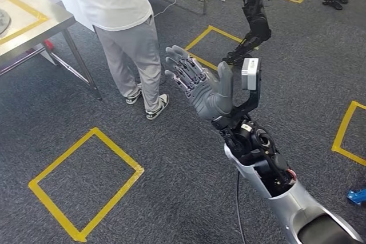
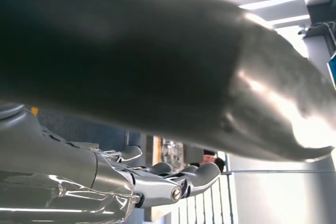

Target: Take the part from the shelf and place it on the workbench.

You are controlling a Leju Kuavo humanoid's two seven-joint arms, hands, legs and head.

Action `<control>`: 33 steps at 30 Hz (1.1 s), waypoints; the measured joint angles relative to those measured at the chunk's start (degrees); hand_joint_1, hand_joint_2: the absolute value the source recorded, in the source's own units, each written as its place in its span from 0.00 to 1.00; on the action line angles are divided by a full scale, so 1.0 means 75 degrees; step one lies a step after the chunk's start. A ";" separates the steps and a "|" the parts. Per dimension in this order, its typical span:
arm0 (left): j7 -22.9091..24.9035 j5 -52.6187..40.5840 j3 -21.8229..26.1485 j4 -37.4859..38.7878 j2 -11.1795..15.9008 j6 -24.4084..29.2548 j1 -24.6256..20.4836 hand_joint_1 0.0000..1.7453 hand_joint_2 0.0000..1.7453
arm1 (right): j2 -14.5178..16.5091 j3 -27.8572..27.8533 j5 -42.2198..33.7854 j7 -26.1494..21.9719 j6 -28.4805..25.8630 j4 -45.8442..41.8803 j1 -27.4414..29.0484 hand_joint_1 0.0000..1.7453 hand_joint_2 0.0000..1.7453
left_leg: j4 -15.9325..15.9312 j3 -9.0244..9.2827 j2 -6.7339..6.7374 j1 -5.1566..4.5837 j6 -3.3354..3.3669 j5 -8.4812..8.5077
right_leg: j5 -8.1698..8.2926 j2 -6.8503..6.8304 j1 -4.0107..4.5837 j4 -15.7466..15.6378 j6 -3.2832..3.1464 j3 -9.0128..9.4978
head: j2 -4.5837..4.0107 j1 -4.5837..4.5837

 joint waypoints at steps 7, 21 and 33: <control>0.0007 0.0001 0.0000 0.0001 0.0007 -0.0032 0.0020 0.00 0.00 | -0.0006 0.0015 -0.0001 -0.0011 0.0020 0.0028 -0.0045 0.00 0.00 | 0.2413 -0.1163 -0.0300 0.0042 -0.0131 -0.1101 | 0.0088 0.0230 0.0016 -0.0071 -0.0230 -0.0025 | 0.0000 -0.0131; 0.0017 -0.0001 0.0000 0.0001 0.0024 -0.0042 -0.0024 0.00 0.00 | -0.0007 0.0006 -0.0018 -0.0039 0.0049 0.0079 -0.0097 0.00 0.00 | -0.0084 0.0016 -0.0289 0.0046 0.0209 0.0054 | -0.0871 0.0212 0.0021 0.1877 0.0120 -0.0975 | 0.0000 -0.0009; 0.0036 0.0063 0.0000 0.0000 0.0063 -0.0036 -0.0006 0.00 0.00 | 0.0017 0.0060 -0.0017 -0.0032 -0.0135 0.0250 -0.0230 0.00 0.00 | 0.0336 -0.0110 -0.0090 0.0026 -0.0128 -0.0263 | 0.0057 0.0043 0.0001 0.0016 -0.0139 -0.0062 | 0.0000 -0.0045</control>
